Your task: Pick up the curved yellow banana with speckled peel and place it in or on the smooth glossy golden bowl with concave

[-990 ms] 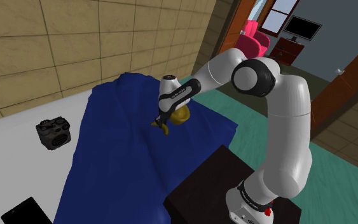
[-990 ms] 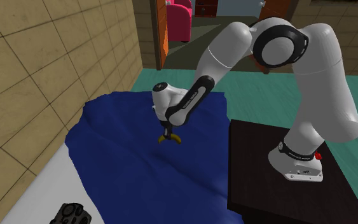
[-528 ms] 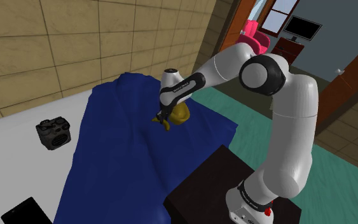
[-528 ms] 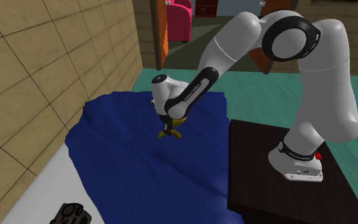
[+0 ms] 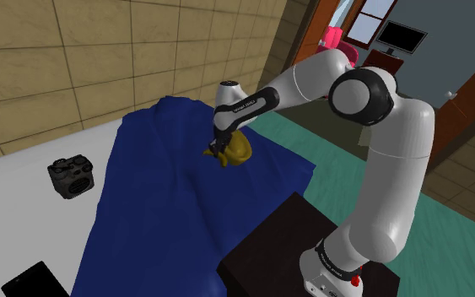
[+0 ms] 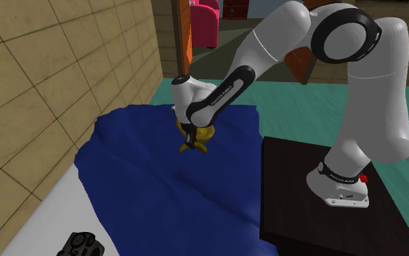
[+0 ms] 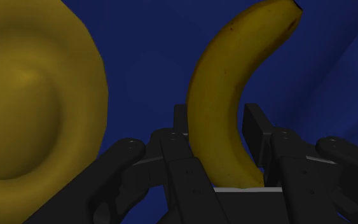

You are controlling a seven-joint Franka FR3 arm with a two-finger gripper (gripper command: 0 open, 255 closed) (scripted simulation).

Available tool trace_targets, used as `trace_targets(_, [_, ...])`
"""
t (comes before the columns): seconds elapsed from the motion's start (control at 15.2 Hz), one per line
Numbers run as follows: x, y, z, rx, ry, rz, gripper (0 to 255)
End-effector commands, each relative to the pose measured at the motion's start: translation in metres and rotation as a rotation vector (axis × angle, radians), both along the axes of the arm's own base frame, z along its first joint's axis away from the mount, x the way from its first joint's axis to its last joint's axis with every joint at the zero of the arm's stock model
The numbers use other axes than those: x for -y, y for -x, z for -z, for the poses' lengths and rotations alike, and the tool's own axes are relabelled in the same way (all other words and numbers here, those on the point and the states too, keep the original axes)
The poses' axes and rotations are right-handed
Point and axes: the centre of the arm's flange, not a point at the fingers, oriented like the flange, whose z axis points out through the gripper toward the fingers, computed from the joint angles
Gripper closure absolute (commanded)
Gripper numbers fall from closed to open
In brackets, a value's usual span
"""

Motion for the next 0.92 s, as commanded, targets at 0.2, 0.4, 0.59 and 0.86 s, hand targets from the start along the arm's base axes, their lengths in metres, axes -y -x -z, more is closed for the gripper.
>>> trace_targets(0.2, [0.000,0.002,-0.027,0.000,0.000,0.000,255])
trace_targets(0.4, [0.000,0.002,-0.043,0.000,0.000,0.000,255])
trace_targets(0.59, [0.000,0.002,-0.059,0.000,0.000,0.000,255])
trace_targets(0.86, [0.038,-0.009,-0.063,0.000,0.000,0.000,255])
